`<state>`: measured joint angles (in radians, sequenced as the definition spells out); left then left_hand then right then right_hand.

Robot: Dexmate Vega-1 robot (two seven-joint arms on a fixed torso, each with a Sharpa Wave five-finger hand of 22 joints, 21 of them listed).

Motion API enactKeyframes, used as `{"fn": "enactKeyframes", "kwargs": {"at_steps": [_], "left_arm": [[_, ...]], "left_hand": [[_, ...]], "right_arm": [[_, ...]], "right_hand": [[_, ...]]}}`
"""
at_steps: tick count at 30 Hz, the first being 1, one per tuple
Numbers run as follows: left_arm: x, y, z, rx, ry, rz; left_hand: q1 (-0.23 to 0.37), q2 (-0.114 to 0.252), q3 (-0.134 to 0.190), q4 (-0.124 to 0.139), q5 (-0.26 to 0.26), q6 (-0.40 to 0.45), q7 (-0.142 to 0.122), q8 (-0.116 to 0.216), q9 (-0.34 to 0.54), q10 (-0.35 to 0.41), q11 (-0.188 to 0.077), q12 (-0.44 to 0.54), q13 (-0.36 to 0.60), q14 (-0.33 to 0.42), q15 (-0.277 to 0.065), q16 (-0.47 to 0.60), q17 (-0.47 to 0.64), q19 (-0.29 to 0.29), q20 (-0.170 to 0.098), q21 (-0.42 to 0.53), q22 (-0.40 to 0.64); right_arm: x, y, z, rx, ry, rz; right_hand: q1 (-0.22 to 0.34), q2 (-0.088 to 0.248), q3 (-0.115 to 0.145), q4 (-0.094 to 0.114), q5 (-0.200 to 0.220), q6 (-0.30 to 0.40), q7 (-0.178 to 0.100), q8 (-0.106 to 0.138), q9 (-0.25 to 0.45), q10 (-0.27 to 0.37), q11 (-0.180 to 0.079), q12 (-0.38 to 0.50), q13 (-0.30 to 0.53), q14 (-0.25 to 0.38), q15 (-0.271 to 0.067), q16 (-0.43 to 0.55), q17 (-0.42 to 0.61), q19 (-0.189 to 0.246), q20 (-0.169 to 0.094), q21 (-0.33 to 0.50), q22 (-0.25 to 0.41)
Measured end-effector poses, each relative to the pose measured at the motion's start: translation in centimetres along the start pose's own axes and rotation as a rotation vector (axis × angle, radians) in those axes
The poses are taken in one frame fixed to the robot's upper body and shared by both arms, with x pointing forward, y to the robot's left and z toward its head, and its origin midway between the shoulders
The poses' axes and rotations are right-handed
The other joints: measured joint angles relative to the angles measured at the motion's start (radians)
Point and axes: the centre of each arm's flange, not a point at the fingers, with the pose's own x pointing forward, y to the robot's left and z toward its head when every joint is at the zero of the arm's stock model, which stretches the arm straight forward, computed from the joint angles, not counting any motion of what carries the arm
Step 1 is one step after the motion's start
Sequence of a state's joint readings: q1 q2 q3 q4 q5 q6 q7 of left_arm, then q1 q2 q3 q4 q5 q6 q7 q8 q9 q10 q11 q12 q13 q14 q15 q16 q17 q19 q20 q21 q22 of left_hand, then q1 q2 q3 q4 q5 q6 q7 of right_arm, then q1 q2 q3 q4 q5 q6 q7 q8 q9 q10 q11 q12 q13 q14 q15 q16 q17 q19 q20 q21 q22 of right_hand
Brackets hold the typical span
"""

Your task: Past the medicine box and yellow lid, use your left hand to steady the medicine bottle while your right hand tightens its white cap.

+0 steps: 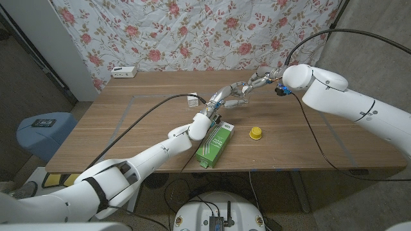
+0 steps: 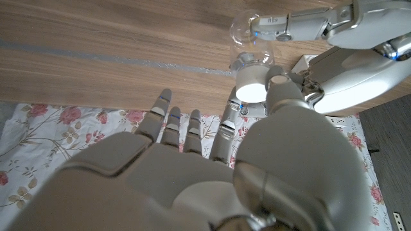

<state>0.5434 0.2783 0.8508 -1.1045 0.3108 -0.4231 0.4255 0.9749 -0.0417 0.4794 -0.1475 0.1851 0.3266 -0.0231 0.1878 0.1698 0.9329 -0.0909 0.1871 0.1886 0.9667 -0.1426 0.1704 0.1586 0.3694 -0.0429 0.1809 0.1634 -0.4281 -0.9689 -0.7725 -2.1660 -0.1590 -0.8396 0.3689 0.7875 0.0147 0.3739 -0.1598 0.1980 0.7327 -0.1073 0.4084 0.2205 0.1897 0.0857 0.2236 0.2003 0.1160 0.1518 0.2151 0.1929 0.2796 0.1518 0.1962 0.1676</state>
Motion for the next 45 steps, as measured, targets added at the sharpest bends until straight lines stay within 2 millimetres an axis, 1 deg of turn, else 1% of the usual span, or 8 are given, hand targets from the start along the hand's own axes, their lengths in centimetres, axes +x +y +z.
{"fn": "enactKeyframes", "kwargs": {"at_steps": [11,16,20,24,26,28,38,45], "left_arm": [[0.05,0.04,-0.09,-0.001,0.003,0.001],[0.05,0.05,-0.1,-0.002,0.003,0.001],[0.05,0.05,-0.09,-0.003,0.003,0.002],[0.02,0.04,-0.1,-0.003,0.004,0.002],[0.02,0.04,-0.1,-0.003,0.004,0.002],[0.01,0.04,-0.1,-0.004,0.004,0.002],[-0.09,0.01,-0.08,-0.005,0.003,0.002],[-0.19,-0.04,0.0,-0.006,0.001,0.002]], "left_hand": [[0.007,0.0,0.0,0.0,-0.001,0.0,0.0,0.0,0.0,0.0,0.0,0.006,-0.001,0.004,-0.004,0.0,0.0,0.0,0.0,0.0,0.0],[0.007,0.0,0.0,0.0,-0.003,0.0,0.0,0.0,0.0,0.0,0.0,0.006,-0.001,0.004,-0.004,0.0,0.0,0.0,0.0,0.0,0.0],[0.007,0.0,0.0,0.0,-0.003,0.0,0.0,0.0,0.0,0.0,0.0,0.006,0.0,0.004,-0.004,0.0,0.0,0.0,0.0,0.0,0.0],[0.004,0.003,0.0,0.0,-0.003,0.0,0.0,0.0,0.0,0.0,0.0,0.006,0.0,0.004,-0.004,0.0,0.0,0.0,0.0,0.0,0.0],[0.004,0.003,0.0,0.0,-0.003,0.0,0.0,0.0,0.0,0.0,0.0,0.006,0.0,0.004,-0.004,0.0,0.0,0.0,0.0,0.0,0.0],[0.004,0.004,0.0,0.0,-0.003,0.0,0.0,0.0,0.0,0.0,0.0,0.006,0.0,0.004,-0.004,0.0,0.0,0.0,0.0,0.0,0.0],[0.002,0.005,-0.002,-0.002,-0.006,0.0,0.0,0.0,0.0,0.0,0.0,0.004,0.0,0.004,-0.004,0.0,0.0,0.0,0.0,0.0,0.0],[0.002,0.005,-0.002,-0.002,-0.006,0.0,0.0,0.0,0.0,0.0,0.0,0.001,0.0,0.004,-0.004,0.0,-0.001,0.0,0.0,0.0,0.0]], "right_arm": [[0.13,0.19,-0.25,0.009,0.015,-0.013],[0.14,0.21,-0.37,0.013,0.021,-0.019],[0.13,0.18,-0.48,0.016,0.029,-0.024],[0.12,0.3,-0.47,0.016,0.033,-0.027],[0.1,0.32,-0.46,0.016,0.035,-0.029],[0.07,0.34,-0.41,0.015,0.035,-0.031],[-0.02,0.59,-0.2,0.012,0.036,-0.035],[-0.13,0.63,0.03,0.002,0.046,-0.041]], "right_hand": [[-0.026,0.0,-0.008,0.016,-0.006,0.02,0.005,0.0,0.001,0.014,0.004,0.0,0.0,0.025,-0.007,0.008,0.0,0.011,0.0,0.004,0.0],[-0.042,-0.01,-0.014,0.022,-0.01,0.029,0.011,0.0,0.002,0.027,0.005,0.0,0.0,0.025,-0.007,0.008,0.0,0.011,0.0,0.004,0.0],[-0.055,-0.013,-0.022,0.025,-0.013,0.034,0.016,0.007,0.003,0.033,0.011,0.0,0.0,0.029,-0.011,0.008,0.0,0.011,0.0,0.004,0.0],[-0.072,-0.021,-0.03,0.033,-0.013,0.045,0.027,0.008,0.003,0.039,0.004,0.0,0.0,0.034,-0.009,0.008,0.0,0.02,-0.001,0.004,0.0],[-0.082,-0.023,-0.032,0.035,-0.017,0.056,0.031,0.014,0.002,0.045,0.009,0.0,0.0,0.038,-0.012,0.008,0.0,0.021,0.0,0.004,0.0],[-0.091,-0.022,-0.036,0.039,-0.017,0.066,0.037,0.018,0.002,0.052,0.002,0.0,0.0,0.041,-0.016,0.008,0.0,0.021,0.0,0.004,0.0],[-0.127,-0.031,-0.055,0.049,-0.021,0.11,0.039,0.029,0.001,0.073,0.005,0.0,0.0,0.056,-0.012,0.008,0.005,0.033,0.002,0.004,0.0],[-0.151,-0.038,-0.069,0.055,-0.025,0.127,0.048,0.034,0.0,0.08,-0.002,0.004,0.0,0.063,-0.016,0.008,0.005,0.033,0.002,0.004,0.0]]}}
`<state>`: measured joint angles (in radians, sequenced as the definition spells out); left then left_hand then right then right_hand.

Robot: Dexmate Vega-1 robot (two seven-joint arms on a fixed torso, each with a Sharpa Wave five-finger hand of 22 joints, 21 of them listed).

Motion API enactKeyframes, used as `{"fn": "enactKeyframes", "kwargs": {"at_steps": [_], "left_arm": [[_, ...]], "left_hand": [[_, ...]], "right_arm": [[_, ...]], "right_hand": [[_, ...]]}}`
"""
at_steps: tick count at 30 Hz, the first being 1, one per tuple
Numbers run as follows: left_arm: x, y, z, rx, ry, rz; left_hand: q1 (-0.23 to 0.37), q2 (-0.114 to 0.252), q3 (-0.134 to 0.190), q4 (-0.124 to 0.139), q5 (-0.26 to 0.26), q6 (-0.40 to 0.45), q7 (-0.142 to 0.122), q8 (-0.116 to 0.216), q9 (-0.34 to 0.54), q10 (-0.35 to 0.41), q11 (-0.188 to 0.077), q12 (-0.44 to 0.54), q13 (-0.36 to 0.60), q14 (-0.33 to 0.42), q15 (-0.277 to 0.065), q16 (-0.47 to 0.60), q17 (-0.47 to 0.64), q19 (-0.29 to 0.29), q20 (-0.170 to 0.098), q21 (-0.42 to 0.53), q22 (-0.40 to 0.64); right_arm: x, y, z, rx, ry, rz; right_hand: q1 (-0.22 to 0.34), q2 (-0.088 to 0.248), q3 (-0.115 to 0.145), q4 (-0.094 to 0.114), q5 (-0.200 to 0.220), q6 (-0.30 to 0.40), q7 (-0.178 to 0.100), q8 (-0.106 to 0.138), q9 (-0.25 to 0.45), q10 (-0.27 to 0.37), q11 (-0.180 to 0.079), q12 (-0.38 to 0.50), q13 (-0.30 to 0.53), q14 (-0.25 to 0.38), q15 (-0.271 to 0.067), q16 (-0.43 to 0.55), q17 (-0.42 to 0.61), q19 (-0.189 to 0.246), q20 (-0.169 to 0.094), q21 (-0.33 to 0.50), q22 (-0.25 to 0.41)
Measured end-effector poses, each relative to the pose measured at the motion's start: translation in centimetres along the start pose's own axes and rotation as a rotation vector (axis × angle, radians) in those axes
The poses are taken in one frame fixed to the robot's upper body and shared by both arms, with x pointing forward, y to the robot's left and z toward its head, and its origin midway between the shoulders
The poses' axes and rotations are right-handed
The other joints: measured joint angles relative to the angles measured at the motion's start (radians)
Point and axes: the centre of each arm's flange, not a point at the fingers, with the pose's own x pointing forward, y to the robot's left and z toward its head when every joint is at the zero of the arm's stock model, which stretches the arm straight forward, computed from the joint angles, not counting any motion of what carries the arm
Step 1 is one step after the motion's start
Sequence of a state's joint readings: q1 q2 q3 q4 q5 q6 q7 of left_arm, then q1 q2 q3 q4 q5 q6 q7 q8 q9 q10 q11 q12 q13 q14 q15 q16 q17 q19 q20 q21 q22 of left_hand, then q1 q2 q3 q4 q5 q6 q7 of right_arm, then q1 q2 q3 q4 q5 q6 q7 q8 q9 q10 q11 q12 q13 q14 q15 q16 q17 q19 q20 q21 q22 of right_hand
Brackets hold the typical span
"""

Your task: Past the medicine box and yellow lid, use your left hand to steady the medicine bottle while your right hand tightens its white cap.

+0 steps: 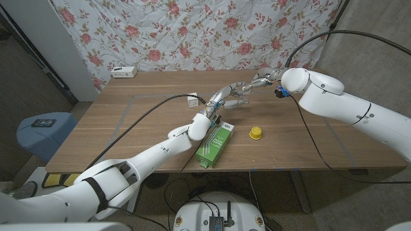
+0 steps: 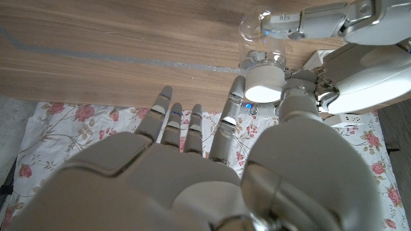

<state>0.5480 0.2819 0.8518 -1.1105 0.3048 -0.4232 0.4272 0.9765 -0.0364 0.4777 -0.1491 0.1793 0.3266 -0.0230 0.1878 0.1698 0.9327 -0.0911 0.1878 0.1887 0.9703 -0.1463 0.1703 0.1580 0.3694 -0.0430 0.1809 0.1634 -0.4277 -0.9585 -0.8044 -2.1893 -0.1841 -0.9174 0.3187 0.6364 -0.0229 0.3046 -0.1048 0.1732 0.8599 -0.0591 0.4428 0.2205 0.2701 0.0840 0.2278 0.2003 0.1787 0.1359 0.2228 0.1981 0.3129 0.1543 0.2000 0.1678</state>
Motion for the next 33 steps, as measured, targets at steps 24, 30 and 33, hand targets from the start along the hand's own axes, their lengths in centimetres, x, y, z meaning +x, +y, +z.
{"fn": "enactKeyframes", "kwargs": {"at_steps": [24,30,33], "left_arm": [[-0.7,-0.1,0.2,-0.003,0.006,0.007],[-0.9,-0.1,0.2,-0.003,0.009,0.009],[-1.0,-0.1,0.2,-0.004,0.009,0.009]], "left_hand": [[-0.004,-0.004,0.002,0.002,0.003,0.0,0.0,0.0,0.0,0.0,0.0,0.001,0.0,0.0,0.0,0.0,0.0,0.0,0.0,0.0,0.0],[-0.004,-0.004,0.002,0.002,0.003,0.0,0.0,0.0,0.0,0.0,0.0,0.001,0.0,0.0,0.0,0.0,0.0,0.0,0.0,0.0,0.0],[-0.004,-0.004,0.002,0.002,0.003,0.0,0.0,0.0,0.0,0.0,0.0,0.001,0.0,0.0,0.0,0.0,0.0,0.0,0.0,0.0,0.0]], "right_arm": [[-0.6,0.4,1.1,-0.069,0.06,-0.018],[-0.7,0.5,1.3,-0.079,0.072,-0.028],[-0.8,0.5,1.4,-0.082,0.077,-0.031]], "right_hand": [[-0.051,-0.004,-0.018,0.012,0.0,0.097,0.022,0.031,-0.002,0.064,-0.007,0.005,0.0,0.036,-0.011,0.008,0.0,0.017,0.004,0.0,0.0],[-0.063,-0.006,-0.026,0.012,0.0,0.125,0.029,0.035,-0.002,0.079,-0.004,0.005,0.0,0.045,-0.013,0.008,0.0,0.026,0.003,0.0,0.0],[-0.08,-0.01,-0.032,0.018,0.0,0.136,0.032,0.035,-0.007,0.086,-0.004,0.005,0.0,0.047,-0.011,0.008,0.0,0.029,0.007,0.0,0.0]]}}
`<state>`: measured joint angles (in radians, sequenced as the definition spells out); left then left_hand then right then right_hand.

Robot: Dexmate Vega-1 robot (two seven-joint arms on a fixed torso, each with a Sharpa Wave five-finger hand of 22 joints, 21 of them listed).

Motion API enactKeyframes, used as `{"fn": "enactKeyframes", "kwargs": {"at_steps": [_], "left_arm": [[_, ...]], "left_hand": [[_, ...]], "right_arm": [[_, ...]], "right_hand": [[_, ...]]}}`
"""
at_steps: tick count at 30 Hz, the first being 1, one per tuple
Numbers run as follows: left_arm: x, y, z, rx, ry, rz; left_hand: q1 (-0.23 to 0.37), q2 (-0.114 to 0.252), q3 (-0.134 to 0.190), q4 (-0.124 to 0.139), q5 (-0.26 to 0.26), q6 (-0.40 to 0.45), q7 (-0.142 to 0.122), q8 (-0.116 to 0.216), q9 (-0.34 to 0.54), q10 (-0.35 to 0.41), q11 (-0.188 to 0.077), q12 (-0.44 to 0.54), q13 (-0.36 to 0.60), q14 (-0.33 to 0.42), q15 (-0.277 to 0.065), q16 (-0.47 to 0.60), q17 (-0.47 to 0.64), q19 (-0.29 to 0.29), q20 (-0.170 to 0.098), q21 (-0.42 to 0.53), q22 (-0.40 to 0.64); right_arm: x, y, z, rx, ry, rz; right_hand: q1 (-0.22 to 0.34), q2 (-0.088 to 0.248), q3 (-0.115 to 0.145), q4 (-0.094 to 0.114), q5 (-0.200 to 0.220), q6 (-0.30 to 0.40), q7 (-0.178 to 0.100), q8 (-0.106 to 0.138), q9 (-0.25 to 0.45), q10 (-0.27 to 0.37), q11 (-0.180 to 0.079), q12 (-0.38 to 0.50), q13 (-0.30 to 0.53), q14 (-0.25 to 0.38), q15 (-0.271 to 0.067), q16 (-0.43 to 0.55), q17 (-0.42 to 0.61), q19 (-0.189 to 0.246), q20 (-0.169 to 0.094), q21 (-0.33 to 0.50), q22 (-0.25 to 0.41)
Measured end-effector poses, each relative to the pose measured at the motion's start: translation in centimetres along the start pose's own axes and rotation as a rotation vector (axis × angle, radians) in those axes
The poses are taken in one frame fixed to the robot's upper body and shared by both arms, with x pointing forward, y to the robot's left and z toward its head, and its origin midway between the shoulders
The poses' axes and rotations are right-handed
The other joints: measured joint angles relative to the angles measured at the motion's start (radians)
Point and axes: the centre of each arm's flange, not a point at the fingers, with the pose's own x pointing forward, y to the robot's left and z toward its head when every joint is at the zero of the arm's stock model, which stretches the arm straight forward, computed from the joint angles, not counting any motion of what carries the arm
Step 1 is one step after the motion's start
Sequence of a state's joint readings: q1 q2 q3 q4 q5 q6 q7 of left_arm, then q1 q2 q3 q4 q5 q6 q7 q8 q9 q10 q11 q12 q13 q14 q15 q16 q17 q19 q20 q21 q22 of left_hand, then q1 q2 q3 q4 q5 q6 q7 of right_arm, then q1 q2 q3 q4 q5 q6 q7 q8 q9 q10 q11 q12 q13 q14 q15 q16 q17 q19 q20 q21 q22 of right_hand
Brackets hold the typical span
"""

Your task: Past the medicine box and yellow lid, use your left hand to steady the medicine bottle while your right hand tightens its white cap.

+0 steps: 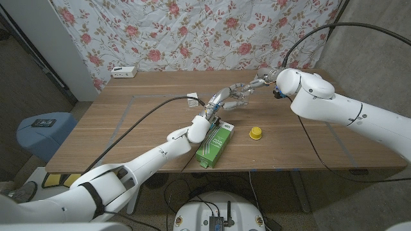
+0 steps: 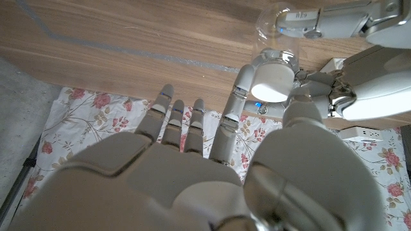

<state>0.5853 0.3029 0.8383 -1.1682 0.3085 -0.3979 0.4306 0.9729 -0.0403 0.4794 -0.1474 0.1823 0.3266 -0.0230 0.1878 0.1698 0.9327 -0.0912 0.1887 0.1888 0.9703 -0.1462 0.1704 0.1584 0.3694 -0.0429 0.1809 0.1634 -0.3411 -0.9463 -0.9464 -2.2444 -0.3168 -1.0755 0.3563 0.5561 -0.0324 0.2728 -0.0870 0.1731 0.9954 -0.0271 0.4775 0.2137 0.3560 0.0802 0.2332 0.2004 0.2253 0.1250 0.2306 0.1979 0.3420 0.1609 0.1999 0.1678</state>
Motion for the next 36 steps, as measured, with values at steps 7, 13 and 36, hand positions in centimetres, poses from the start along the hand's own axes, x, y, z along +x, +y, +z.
{"fn": "enactKeyframes", "kwargs": {"at_steps": [7,13,36], "left_arm": [[-0.2,0.1,0.1,-0.002,-0.001,0.003],[-0.4,0.1,0.1,-0.002,-0.001,0.004],[-0.3,0.3,0.0,-0.003,-0.012,-0.001]], "left_hand": [[0.0,0.0,0.0,0.0,0.0,0.0,0.0,0.0,0.0,0.0,0.0,-0.001,0.0,0.0,0.0,0.0,0.0,0.0,0.0,0.0,0.0],[0.0,0.0,0.0,0.0,0.0,0.0,0.0,0.0,0.0,0.0,0.0,-0.003,0.0,0.0,0.0,0.0,0.0,0.0,0.0,0.0,0.0],[0.0,0.0,0.0,-0.001,-0.003,0.0,0.0,0.0,0.0,0.0,0.0,0.0,-0.001,0.0,0.0,0.0,0.0,0.0,0.0,0.0,0.0]], "right_arm": [[-0.2,0.0,0.3,-0.004,0.004,-0.004],[-0.4,0.0,0.5,-0.005,0.003,-0.005],[-1.3,-0.1,0.4,-0.012,-0.001,0.027]], "right_hand": [[-0.037,-0.009,-0.015,0.015,0.0,0.009,0.002,0.0,-0.004,0.002,-0.002,0.0,0.0,0.003,-0.003,0.0,0.0,0.0,0.0,-0.004,0.0],[-0.075,-0.017,-0.032,0.023,0.0,-0.045,0.018,-0.03,-0.005,0.001,-0.001,-0.006,0.0,0.009,0.002,0.0,0.0,-0.003,0.003,-0.008,0.0],[-0.099,-0.013,-0.043,0.002,0.02,-0.353,0.044,-0.159,0.026,-0.121,0.032,-0.049,0.0,-0.043,0.051,-0.031,-0.003,-0.042,0.024,-0.012,0.0]]}}
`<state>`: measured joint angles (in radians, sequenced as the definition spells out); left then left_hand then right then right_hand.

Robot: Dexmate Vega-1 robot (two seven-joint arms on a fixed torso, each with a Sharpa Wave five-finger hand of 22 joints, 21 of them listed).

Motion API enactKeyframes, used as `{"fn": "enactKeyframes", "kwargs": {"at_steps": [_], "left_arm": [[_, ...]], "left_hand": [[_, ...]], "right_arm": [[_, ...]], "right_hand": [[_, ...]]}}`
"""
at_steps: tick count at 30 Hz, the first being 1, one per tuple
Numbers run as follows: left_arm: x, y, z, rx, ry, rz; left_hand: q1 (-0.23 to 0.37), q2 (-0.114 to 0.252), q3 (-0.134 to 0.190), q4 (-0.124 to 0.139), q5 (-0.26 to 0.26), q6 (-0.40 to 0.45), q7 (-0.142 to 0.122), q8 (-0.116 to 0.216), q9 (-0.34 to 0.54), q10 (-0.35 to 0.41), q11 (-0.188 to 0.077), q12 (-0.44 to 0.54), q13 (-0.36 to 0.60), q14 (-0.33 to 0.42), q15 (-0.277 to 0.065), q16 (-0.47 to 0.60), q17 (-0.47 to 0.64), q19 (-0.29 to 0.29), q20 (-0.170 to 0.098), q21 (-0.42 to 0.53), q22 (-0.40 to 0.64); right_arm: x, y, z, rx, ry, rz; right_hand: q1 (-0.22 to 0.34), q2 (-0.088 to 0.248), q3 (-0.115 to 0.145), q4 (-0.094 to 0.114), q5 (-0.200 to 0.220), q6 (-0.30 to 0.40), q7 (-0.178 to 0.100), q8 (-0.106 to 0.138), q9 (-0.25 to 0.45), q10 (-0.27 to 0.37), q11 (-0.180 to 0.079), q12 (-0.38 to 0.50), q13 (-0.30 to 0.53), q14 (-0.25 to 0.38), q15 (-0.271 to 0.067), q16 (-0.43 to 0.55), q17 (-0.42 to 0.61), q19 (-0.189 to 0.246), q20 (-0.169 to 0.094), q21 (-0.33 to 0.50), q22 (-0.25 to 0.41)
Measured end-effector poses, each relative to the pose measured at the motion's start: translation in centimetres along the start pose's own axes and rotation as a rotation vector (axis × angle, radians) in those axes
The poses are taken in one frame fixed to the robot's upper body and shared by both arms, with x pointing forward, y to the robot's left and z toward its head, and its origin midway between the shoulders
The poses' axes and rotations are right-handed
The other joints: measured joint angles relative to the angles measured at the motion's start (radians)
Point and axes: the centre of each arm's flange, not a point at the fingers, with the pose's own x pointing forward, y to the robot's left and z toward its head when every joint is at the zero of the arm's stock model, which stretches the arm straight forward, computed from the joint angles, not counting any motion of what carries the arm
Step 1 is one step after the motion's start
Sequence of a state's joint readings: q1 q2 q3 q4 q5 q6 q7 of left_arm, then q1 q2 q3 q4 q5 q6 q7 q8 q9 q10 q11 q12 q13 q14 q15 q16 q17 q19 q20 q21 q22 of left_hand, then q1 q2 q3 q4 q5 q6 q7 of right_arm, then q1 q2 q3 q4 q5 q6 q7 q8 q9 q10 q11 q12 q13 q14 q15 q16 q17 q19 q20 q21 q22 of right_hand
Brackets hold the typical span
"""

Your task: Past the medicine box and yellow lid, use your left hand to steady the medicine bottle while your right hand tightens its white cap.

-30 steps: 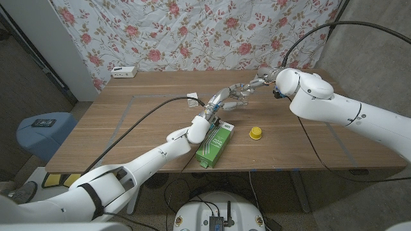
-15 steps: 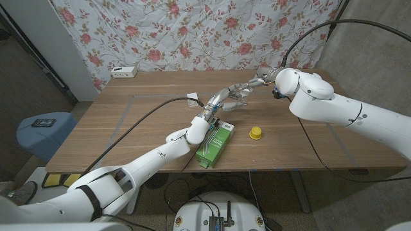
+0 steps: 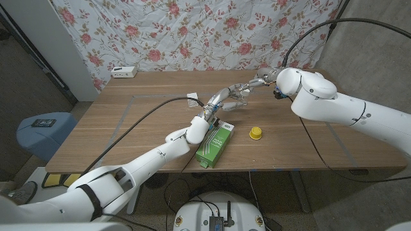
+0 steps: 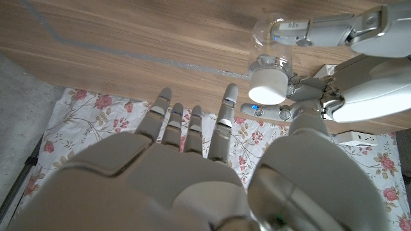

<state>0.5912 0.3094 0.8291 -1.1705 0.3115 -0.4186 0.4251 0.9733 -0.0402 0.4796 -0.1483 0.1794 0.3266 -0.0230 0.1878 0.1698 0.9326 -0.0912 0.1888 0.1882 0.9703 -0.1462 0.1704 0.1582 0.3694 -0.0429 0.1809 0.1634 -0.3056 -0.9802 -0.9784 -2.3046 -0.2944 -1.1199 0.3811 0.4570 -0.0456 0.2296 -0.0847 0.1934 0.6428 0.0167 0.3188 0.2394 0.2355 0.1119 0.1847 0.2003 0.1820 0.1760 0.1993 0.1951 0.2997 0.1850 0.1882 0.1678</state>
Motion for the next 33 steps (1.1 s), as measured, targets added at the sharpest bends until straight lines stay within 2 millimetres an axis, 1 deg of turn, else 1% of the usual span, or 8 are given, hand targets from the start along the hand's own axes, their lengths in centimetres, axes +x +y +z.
{"fn": "enactKeyframes", "kwargs": {"at_steps": [6,12,16,21,24,26,28,33], "left_arm": [[0.1,0.0,0.0,-0.001,-0.003,-0.002],[0.3,0.0,-0.1,0.0,-0.001,-0.004],[0.3,0.0,-0.1,0.0,0.0,-0.004],[0.3,0.0,-0.1,0.0,0.002,-0.003],[0.4,0.0,-0.2,0.001,0.005,-0.004],[0.4,0.0,-0.2,0.001,0.006,-0.004],[0.5,0.0,-0.2,0.002,0.007,-0.004],[0.6,0.0,-0.3,0.003,0.008,-0.003]], "left_hand": [[0.0,0.0,-0.001,-0.001,0.0,0.0,0.0,0.0,0.0,0.0,0.0,0.0,0.0,0.0,0.0,0.0,0.0,0.0,0.0,0.0,0.0],[0.0,0.0,-0.002,-0.001,0.0,0.0,0.0,0.0,0.0,0.0,0.0,-0.001,0.001,0.0,0.0,0.0,0.0,0.0,0.0,0.0,0.0],[0.0,0.0,-0.002,-0.001,-0.002,0.0,0.0,0.0,0.0,0.0,0.0,-0.002,0.001,0.0,0.0,0.0,0.0,0.0,0.0,0.0,0.0],[0.0,0.0,0.0,-0.002,0.003,0.0,0.0,0.0,0.0,0.0,0.0,-0.002,0.001,0.0,0.0,0.0,0.0,0.0,0.0,0.0,0.0],[0.0,0.0,0.0,-0.002,0.003,0.0,0.0,0.0,0.0,0.0,0.0,0.0,0.0,0.0,0.0,0.0,0.0,0.0,0.0,0.0,0.0],[0.0,0.0,0.0,-0.003,0.003,0.0,0.0,0.0,0.0,0.0,0.0,0.0,0.0,0.0,0.0,0.0,0.0,0.0,0.0,0.0,0.0],[0.0,0.0,0.0,-0.003,0.003,-0.004,-0.004,0.0,0.0,0.0,0.0,0.0,0.0,0.0,0.0,0.0,0.0,0.0,0.0,0.0,0.0],[0.0,0.0,-0.001,-0.003,0.003,-0.004,-0.004,0.0,0.0,0.0,0.0,0.0,0.0,0.0,0.0,0.0,0.0,0.0,0.0,0.0,0.0]], "right_arm": [[-0.1,-0.5,-0.2,0.001,-0.001,-0.004],[-0.1,-0.6,0.0,-0.001,-0.032,0.026],[0.1,-0.7,0.0,-0.002,-0.042,0.037],[0.3,-1.0,-0.2,0.001,-0.046,0.044],[0.4,-1.0,-0.3,0.001,-0.053,0.052],[0.5,-1.0,-0.2,0.0,-0.06,0.059],[0.6,-1.1,-0.3,0.0,-0.062,0.062],[0.8,-1.2,-0.2,0.0,-0.071,0.068]], "right_hand": [[0.047,0.017,0.023,-0.029,0.0,-0.082,0.01,-0.034,0.005,-0.044,0.01,0.0,0.0,-0.024,0.008,0.0,0.0,-0.005,0.005,0.0,0.0],[0.087,0.023,0.041,-0.055,0.0,-0.121,0.006,-0.046,0.01,-0.07,0.008,0.0,0.0,-0.04,0.013,-0.008,0.0,-0.009,0.009,0.0,0.0],[0.12,0.03,0.055,-0.069,0.0,-0.151,0.004,-0.063,0.01,-0.091,0.015,0.0,0.0,-0.049,0.015,-0.008,0.0,-0.009,0.009,0.0,0.0],[0.159,0.034,0.07,-0.084,0.0,-0.175,-0.02,-0.068,0.007,-0.104,0.016,0.0,0.0,-0.058,0.017,-0.008,0.0,-0.019,0.009,0.0,0.0],[0.165,0.03,0.071,-0.085,0.0,-0.182,-0.028,-0.075,0.007,-0.109,0.011,0.0,0.0,-0.067,0.019,-0.008,0.0,-0.019,0.009,0.0,0.0],[0.175,0.032,0.077,-0.091,0.0,-0.18,-0.037,-0.075,0.007,-0.109,0.011,0.0,0.0,-0.069,0.017,-0.008,0.0,-0.019,0.009,0.0,0.0],[0.186,0.033,0.077,-0.091,0.0,-0.177,-0.048,-0.075,0.007,-0.109,0.011,0.0,0.0,-0.069,0.017,-0.008,0.0,-0.019,0.009,0.0,0.0],[0.213,0.037,0.092,-0.094,0.0,-0.157,-0.075,-0.075,0.002,-0.109,0.011,0.003,0.0,-0.068,0.017,-0.008,0.0,-0.023,0.005,0.0,0.0]]}}
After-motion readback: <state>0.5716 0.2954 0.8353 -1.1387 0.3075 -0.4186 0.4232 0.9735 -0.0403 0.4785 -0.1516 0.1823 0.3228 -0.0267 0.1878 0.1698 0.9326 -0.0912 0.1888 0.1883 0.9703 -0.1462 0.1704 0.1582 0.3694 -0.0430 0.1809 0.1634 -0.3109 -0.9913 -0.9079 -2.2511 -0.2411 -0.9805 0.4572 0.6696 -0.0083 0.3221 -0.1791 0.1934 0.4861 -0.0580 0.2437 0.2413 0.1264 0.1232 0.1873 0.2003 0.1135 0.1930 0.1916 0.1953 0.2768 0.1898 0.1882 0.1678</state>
